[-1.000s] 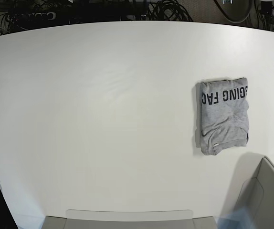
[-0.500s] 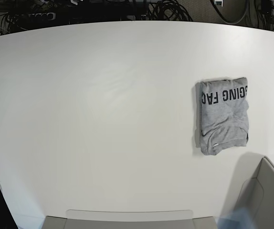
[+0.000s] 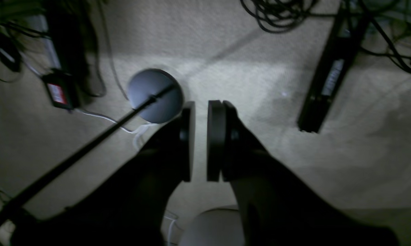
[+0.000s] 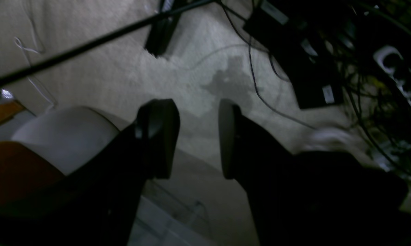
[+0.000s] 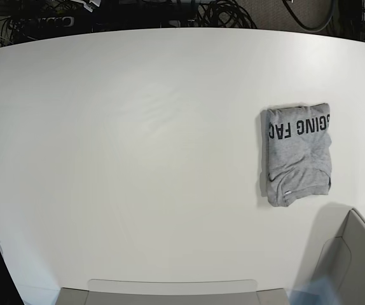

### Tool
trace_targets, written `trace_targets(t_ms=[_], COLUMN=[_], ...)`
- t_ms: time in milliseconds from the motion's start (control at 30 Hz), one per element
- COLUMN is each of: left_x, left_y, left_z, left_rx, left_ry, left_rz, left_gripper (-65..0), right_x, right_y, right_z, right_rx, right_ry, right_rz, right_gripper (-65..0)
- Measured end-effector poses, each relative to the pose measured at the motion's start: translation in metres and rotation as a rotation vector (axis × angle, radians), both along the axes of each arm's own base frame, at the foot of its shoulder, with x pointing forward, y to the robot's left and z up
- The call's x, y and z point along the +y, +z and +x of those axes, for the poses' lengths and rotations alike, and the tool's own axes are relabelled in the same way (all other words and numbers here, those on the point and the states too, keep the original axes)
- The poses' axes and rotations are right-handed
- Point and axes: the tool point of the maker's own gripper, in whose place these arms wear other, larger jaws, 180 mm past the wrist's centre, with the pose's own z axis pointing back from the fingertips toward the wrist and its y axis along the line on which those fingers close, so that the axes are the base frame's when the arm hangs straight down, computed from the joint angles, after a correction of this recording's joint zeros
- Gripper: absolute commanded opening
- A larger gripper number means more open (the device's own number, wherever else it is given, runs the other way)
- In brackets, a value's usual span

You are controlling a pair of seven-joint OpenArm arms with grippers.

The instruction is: Fold the T-shirt properly

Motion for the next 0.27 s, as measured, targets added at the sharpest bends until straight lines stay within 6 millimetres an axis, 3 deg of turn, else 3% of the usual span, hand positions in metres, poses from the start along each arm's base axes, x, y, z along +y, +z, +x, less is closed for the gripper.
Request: trace_targets(t_ms=[133,267], left_x=[-0.016,-0.014], left_y=[-0.006,-0.007], left_z=[0.019,0.03], left_rx=[-0.045,-0.062], left_ry=[0.004,0.003], left_rz=[-0.032,-0.025], left_gripper=[-58.8,-58.8], right_x=[0.008,0.02], right_y=[0.002,0.007], right_z=[-0.021,-0.05], right_rx=[0.044,0.103], right_ry=[0.109,0.239], right_rz=[0.035,0.084], right_gripper=[-42.8,-42.8])
